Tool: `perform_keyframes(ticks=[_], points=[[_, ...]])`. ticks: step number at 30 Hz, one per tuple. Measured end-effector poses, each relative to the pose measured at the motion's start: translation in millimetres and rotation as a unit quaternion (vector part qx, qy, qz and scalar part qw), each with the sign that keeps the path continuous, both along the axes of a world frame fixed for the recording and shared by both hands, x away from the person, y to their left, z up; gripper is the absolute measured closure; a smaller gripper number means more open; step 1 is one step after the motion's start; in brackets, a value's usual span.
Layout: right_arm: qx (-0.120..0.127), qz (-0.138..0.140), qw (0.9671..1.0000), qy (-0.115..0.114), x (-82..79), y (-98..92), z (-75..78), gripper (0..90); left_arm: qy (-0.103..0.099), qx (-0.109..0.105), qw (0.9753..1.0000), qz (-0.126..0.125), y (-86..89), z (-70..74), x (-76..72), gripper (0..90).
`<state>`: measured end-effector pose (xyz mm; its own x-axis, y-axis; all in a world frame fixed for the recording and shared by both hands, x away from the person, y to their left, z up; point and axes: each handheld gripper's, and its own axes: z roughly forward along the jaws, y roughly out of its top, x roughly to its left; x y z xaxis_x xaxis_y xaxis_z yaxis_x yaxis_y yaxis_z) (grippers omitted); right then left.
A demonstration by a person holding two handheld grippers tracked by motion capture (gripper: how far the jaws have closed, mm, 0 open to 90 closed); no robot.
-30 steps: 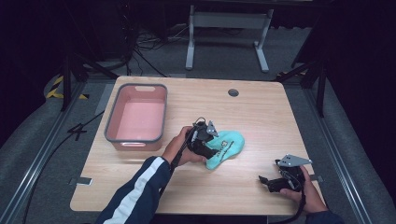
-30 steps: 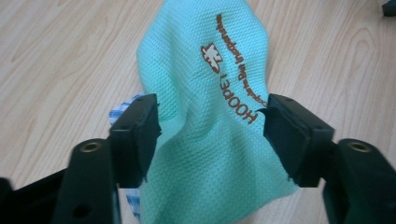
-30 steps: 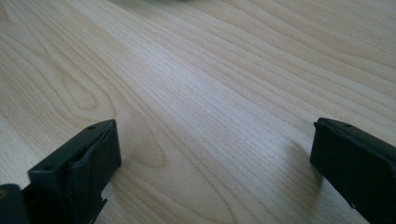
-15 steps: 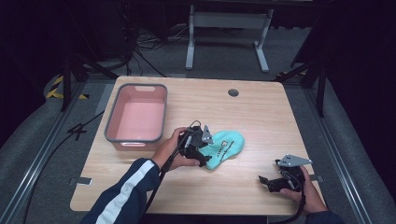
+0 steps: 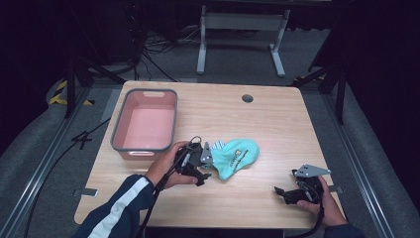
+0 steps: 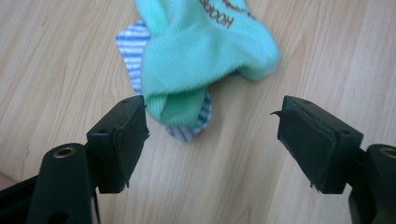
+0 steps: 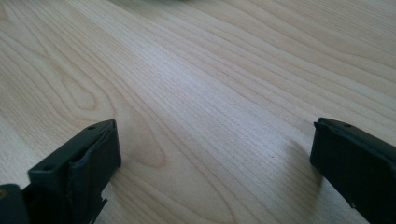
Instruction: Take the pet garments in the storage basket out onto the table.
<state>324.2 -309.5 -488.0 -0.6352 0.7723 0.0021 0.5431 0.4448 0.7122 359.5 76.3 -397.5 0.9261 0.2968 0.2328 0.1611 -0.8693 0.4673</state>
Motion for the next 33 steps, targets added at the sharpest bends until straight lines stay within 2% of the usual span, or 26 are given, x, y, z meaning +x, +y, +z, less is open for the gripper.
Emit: perform_keyframes(ticks=[8, 13, 17, 18, 22, 26, 27, 33], points=[[0.000, -0.001, 1.0000, 0.000, -0.1, 0.0, 0.0, 1.9, 0.010, 0.017, 0.9998, 0.008, 23.2, -8.1, -7.6, 24.5], [0.000, -0.001, 1.0000, 0.000, -0.1, 0.0, 0.0, 1.9, 0.011, 0.019, 0.9997, 0.008, 34.2, -12.9, -11.3, 24.2], [0.000, -0.001, 1.0000, 0.000, -0.1, 0.0, 0.0, 1.9, 0.019, 0.021, 0.9996, 0.009, 46.6, -18.4, -16.2, 23.9], [0.000, -0.001, 1.0000, 0.000, -0.1, 0.0, 0.0, 1.9, 0.016, 0.016, 0.9997, 0.011, 49.1, -19.6, -17.7, 24.0], [0.001, -0.002, 1.0000, 0.000, -0.3, 0.2, 0.0, 1.9, 0.003, 0.024, 0.9996, 0.011, 60.2, -23.0, -21.9, 23.6], [0.001, -0.003, 1.0000, 0.000, -0.4, 0.2, 0.0, 1.9, 0.009, 0.031, 0.9993, 0.019, 68.7, -27.2, -23.9, 23.1], [0.000, -0.002, 1.0000, 0.001, -0.4, 0.2, 0.0, 1.9, 0.004, 0.040, 0.9991, 0.016, 72.4, -29.0, -24.6, 22.9], [0.001, -0.003, 1.0000, 0.000, -0.4, 0.2, -0.1, 1.9, 0.009, 0.035, 0.9986, 0.039, 95.7, -36.4, -26.3, 22.3]])
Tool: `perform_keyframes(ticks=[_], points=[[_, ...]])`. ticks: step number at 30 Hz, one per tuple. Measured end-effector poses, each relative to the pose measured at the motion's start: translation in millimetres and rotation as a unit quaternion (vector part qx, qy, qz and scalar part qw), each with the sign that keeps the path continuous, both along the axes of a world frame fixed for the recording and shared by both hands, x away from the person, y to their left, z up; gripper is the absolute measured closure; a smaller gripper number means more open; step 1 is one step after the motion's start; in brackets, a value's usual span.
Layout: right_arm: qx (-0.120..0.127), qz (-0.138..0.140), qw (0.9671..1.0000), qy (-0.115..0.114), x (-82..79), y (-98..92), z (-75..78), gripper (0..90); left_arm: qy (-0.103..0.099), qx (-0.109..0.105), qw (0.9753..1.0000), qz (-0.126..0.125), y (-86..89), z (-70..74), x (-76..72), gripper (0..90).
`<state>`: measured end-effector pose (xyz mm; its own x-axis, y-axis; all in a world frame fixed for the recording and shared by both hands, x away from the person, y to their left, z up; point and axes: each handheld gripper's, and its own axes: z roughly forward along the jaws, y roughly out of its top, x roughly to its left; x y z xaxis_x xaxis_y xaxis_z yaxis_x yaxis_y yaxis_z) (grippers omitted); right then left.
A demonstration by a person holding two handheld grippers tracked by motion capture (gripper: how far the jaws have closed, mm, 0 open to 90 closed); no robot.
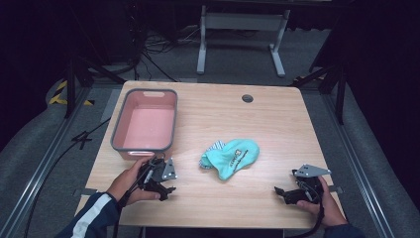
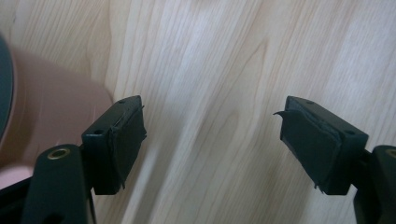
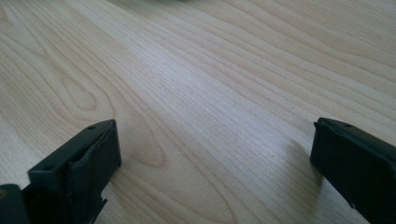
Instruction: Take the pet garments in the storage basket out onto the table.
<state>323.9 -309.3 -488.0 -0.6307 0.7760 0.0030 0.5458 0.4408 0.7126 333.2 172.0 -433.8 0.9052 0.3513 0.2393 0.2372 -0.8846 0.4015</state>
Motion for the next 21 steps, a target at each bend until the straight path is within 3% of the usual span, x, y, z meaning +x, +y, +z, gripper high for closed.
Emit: perform_keyframes(ticks=[7, 14, 19, 21], points=[[0.000, 0.000, 1.0000, 0.001, 0.0, 0.0, 0.0, 1.9, 0.004, -0.019, 0.9994, 0.028, 27.3, -4.5, -1.5, 21.2], [0.000, 0.000, 1.0000, 0.000, 0.0, 0.0, 0.1, 1.9, 0.010, -0.021, 0.9981, 0.056, 50.7, -15.4, -3.4, 20.2], [0.000, 0.000, 1.0000, 0.000, 0.0, 0.0, 0.0, 1.9, 0.011, -0.040, 0.9965, 0.073, 66.1, -19.1, -2.4, 19.8], [0.000, 0.000, 1.0000, 0.000, 0.0, 0.0, 0.0, 1.9, 0.015, -0.067, 0.9937, 0.089, 78.2, -22.0, -1.3, 19.4]])
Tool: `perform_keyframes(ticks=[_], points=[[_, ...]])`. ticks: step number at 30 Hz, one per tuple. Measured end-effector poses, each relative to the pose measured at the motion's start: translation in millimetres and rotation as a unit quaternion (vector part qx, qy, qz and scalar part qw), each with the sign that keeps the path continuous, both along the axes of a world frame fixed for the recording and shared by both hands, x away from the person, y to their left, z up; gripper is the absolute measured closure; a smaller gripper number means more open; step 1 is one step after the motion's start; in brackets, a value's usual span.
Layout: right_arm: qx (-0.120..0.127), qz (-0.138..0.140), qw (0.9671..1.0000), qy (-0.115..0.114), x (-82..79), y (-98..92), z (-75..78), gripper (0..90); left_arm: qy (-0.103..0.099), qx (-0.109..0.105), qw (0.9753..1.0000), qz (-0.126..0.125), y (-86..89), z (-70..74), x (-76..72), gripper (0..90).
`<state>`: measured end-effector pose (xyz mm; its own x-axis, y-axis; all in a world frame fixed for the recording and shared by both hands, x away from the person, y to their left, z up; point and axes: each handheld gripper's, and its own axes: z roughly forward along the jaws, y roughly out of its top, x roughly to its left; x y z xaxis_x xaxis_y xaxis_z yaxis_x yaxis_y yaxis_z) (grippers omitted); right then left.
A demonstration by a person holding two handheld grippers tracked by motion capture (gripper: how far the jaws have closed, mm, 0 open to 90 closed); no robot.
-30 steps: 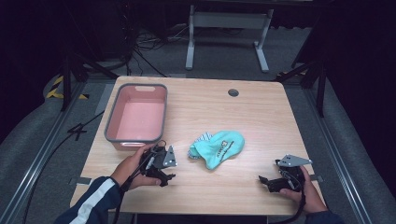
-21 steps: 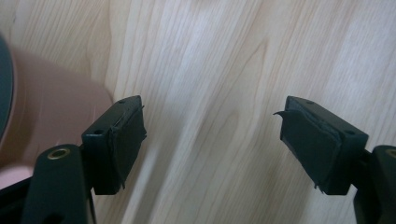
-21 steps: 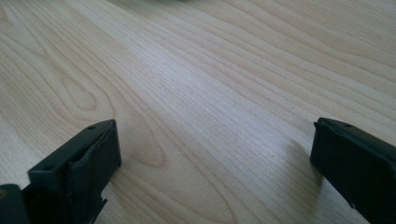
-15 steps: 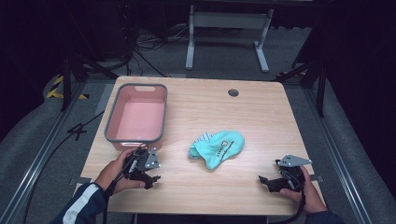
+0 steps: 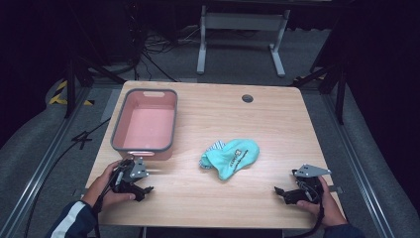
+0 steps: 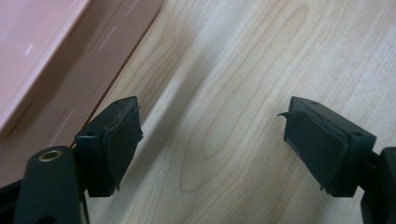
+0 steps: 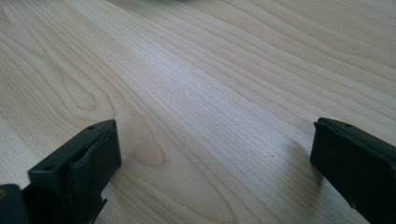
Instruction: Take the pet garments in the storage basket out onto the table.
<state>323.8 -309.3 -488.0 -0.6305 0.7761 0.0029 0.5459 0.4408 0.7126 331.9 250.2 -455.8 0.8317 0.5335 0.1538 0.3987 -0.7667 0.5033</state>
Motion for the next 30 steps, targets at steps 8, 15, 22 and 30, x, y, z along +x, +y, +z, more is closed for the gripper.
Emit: perform_keyframes(ticks=[8, 15, 22, 30], points=[[0.000, 0.001, 1.0000, 0.001, 0.1, -0.2, 0.1, 1.9, 0.016, -0.069, 0.9969, 0.036, 32.7, -12.8, 4.7, 17.8], [0.000, 0.001, 1.0000, 0.001, 0.2, -0.2, 0.1, 1.9, 0.002, -0.141, 0.9887, 0.052, 51.7, -26.8, 1.4, 14.5], [0.000, 0.001, 1.0000, 0.000, -0.7, -0.6, 0.1, 2.0, 0.003, -0.141, 0.9885, 0.054, 51.1, -26.9, 1.5, 13.9], [0.000, -0.002, 1.0000, 0.000, -1.0, -0.4, 0.1, 1.8, 0.002, -0.141, 0.9885, 0.055, 50.8, -26.8, 1.4, 13.9]])
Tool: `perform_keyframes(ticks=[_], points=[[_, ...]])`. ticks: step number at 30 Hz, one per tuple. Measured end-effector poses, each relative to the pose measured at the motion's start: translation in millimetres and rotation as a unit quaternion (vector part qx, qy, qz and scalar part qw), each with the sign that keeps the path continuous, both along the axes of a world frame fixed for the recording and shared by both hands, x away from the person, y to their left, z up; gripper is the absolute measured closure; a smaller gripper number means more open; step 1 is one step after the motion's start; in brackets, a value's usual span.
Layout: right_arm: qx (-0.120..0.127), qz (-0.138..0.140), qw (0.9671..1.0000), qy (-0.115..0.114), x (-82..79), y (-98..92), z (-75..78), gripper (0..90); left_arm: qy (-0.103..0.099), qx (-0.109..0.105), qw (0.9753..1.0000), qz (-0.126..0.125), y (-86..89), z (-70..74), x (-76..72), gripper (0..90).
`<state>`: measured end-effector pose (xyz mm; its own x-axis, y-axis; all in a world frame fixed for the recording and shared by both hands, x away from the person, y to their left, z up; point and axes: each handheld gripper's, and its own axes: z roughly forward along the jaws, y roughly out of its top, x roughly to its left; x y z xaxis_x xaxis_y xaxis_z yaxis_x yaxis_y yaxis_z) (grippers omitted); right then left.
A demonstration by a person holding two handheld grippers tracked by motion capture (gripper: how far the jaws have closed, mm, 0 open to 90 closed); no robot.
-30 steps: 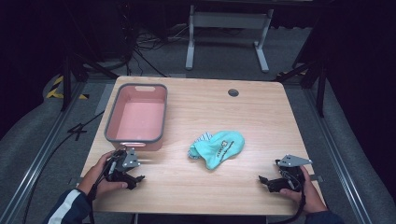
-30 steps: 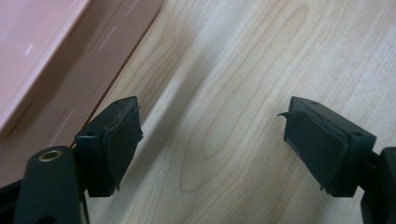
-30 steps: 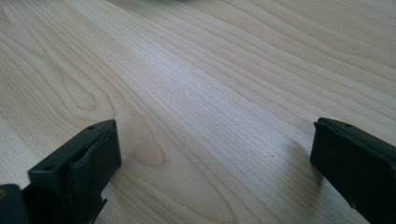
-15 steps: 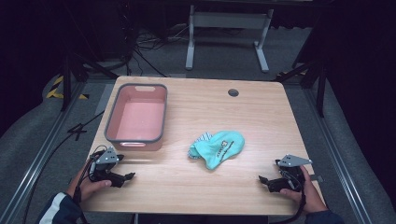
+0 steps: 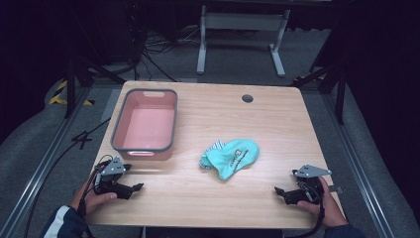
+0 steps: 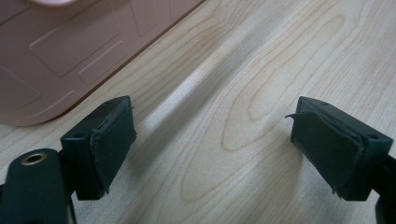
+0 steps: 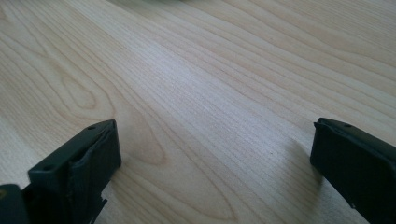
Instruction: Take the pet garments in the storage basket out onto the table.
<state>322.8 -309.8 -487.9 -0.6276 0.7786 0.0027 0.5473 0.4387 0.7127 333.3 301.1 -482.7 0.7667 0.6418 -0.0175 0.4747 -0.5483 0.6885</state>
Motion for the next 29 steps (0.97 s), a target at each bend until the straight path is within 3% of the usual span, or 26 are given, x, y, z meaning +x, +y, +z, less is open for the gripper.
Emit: perform_keyframes(ticks=[24, 26, 29], points=[[0.000, 0.000, 1.0000, 0.000, 0.1, 0.0, 0.0, 1.8, 0.003, 0.002, 1.0000, 0.004, -1.9, -0.3, 1.8, 11.2], [0.000, 0.000, 1.0000, 0.000, 0.1, 0.0, 0.0, 1.8, 0.001, 0.005, 1.0000, 0.007, -2.1, -0.3, 2.7, 9.5], [0.000, 0.000, 1.0000, 0.000, 0.1, 0.0, 0.0, 1.8, 0.008, 0.014, 0.9995, 0.025, -3.6, -0.9, 5.1, 0.1]])
